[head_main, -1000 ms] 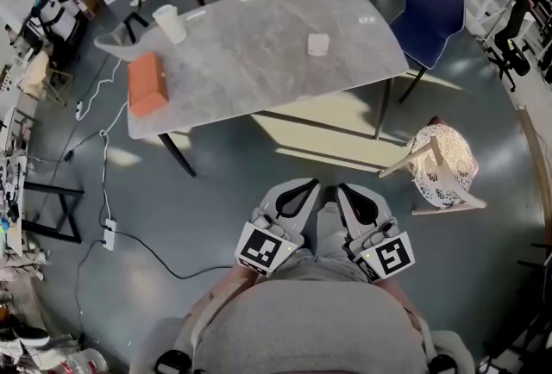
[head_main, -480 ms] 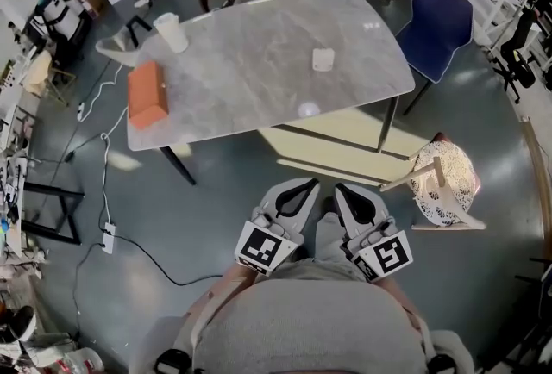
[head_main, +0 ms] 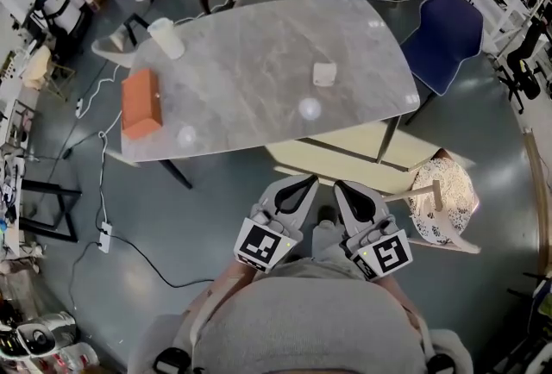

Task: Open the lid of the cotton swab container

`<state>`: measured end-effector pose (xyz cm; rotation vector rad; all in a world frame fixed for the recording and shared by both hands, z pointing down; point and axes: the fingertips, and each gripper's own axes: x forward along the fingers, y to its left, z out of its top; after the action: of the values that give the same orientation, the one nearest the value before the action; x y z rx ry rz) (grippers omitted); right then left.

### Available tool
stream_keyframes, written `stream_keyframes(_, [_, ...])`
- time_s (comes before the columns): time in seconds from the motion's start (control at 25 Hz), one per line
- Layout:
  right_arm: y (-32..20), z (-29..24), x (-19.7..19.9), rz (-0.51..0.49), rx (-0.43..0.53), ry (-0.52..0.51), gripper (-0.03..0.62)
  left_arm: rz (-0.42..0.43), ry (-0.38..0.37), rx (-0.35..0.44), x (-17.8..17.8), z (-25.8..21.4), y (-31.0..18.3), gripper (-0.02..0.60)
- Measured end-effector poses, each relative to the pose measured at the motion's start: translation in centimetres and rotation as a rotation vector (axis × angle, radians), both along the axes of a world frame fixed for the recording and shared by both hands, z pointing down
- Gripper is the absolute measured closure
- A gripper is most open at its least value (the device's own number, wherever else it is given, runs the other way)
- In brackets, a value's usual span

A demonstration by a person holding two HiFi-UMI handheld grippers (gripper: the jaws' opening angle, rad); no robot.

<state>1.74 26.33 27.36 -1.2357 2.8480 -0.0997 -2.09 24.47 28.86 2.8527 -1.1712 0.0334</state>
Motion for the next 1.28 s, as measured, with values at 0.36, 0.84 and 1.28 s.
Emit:
stream_keyframes(0.36, [-6.8, -0.6, 2.0, -0.042, -0.006, -0.007, 0.592, -0.045, -0.005, 0.003, 1.8, -0.8, -6.5, 0.584])
stream_keyframes(0.84, [-13.0, -0.8, 5.4, -0.084, 0.000, -0.001, 0.592, -0.072, 0.009, 0.010, 5.3, -1.3, -12.6, 0.584])
stream_keyframes(1.28, [-15.2, -0.1, 7.5, -0.101, -0.006, -0.018, 0.592, -0.091, -0.008, 0.007, 7.3, -0.8, -14.7, 0.584])
